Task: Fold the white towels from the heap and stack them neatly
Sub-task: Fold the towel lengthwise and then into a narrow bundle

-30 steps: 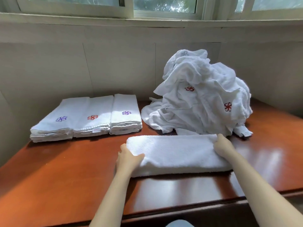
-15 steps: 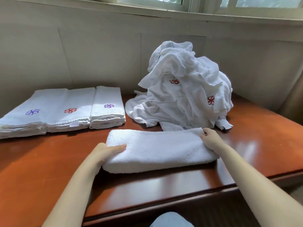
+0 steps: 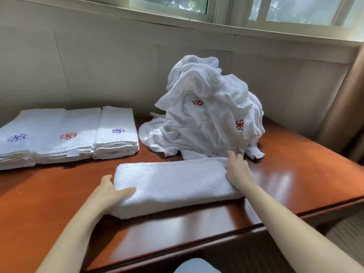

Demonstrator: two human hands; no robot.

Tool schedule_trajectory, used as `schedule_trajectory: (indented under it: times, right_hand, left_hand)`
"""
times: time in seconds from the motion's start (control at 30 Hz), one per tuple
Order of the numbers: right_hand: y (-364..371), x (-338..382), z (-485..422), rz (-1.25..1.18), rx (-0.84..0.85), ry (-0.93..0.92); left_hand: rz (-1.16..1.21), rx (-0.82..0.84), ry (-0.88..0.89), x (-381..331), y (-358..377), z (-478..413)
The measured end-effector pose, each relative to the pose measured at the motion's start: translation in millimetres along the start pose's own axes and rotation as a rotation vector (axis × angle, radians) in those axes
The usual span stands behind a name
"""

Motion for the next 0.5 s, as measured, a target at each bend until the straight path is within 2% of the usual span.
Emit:
schedule_trajectory:
  times: [0.07, 0.1, 0.17, 0.23, 0.3, 0.4, 0.43, 0.5]
  right_hand:
    - [-18, 31, 18, 0.191, -0.117, -0.061]
    - [-22, 52, 27, 0.188, -0.137, -0.143]
    - [-15, 105, 56, 0.031, -0.044, -0.404]
    - [0, 165, 102, -0.134, 0.129, -0.732]
    - [19, 213, 141, -0.045, 0.189, -0.924]
    - [20, 242, 146, 0.024, 0.004, -0.814]
    - [13, 242, 140, -0.044, -0.037, -0.75]
    - [7, 232, 122, -0.271, -0.012, -0.641]
  left_hand:
    - [0.142, 0.054, 0.026, -4, 7, 4]
    - [0.233, 0.061, 0.043, -7, 8, 6]
    - [0.425, 0.052, 0.082, -13, 8, 8]
    - [0.582, 0.034, 0.125, -21, 8, 8]
    - [0.684, 0.002, 0.146, -24, 7, 10]
    - [0.828, -0.001, 0.211, -28, 4, 11]
    - [0.865, 0.007, 0.226, -29, 3, 13]
    - [0.918, 0.038, 0.239, -32, 1, 13]
Point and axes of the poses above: each hand's wrist, its own z-axis away from the middle knuckle, its own y-axis out of the palm, x = y × z, the point moved 10 cm from there along -z, towards the middle knuckle, and after that the axes turned 8 degrees about x, right-handed, at the moved point
